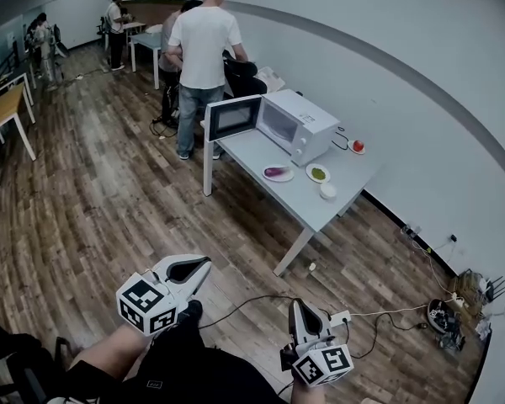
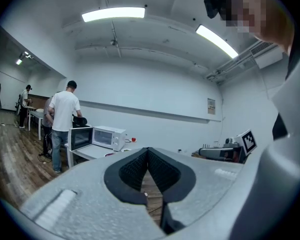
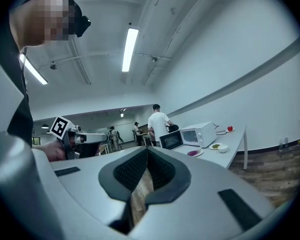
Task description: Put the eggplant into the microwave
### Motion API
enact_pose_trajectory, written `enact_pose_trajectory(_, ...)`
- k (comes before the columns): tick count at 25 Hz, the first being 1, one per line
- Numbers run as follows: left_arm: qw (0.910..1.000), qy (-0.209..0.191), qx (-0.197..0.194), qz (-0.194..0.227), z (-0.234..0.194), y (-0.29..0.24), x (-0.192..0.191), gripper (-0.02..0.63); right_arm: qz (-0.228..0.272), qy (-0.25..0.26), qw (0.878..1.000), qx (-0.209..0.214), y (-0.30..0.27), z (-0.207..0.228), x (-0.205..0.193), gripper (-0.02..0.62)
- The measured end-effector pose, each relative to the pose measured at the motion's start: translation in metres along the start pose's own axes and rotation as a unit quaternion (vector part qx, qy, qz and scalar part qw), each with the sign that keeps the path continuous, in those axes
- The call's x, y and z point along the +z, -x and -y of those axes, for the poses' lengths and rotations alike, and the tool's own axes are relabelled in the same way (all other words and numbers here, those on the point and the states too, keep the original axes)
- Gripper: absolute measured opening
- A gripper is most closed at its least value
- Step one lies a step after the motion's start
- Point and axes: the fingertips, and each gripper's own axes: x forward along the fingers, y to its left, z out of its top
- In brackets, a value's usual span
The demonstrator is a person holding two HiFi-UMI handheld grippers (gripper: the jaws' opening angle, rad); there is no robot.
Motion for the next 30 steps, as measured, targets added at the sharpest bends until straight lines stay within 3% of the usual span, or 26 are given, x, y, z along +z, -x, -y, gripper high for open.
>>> enact_pose_trajectory(5, 0.9998, -0.006, -0.019, -0.006, 0.009, -0.020, 0.000, 0.008, -0.003, -0.003, 1.000, 0.010, -0.019, 0.010, 0.001, 0.015)
enact_pose_trajectory(10, 0.9997, 0.007, -0.020, -0.016, -0.012, -0.036, -0.013, 0.008, -0.011, -0.006, 1.000, 0.024, -0.052, 0.015, -0.007, 0.015)
enact_pose_trajectory(21, 0.9995, 0.024, -0.018, -0.012, -0.116, -0.114, 0.000, 0.008, -0.031, -0.003, 0.999, 0.023, -0.165, 0.063, -0.002, 0.015)
enact_pose_trajectory(30, 0.9983, 0.021, -0.054, -0.009, -0.201, -0.171, 0.022, 0.008, -0.032, 0.006, 0.999, -0.006, -0.264, 0.097, 0.019, 0.015)
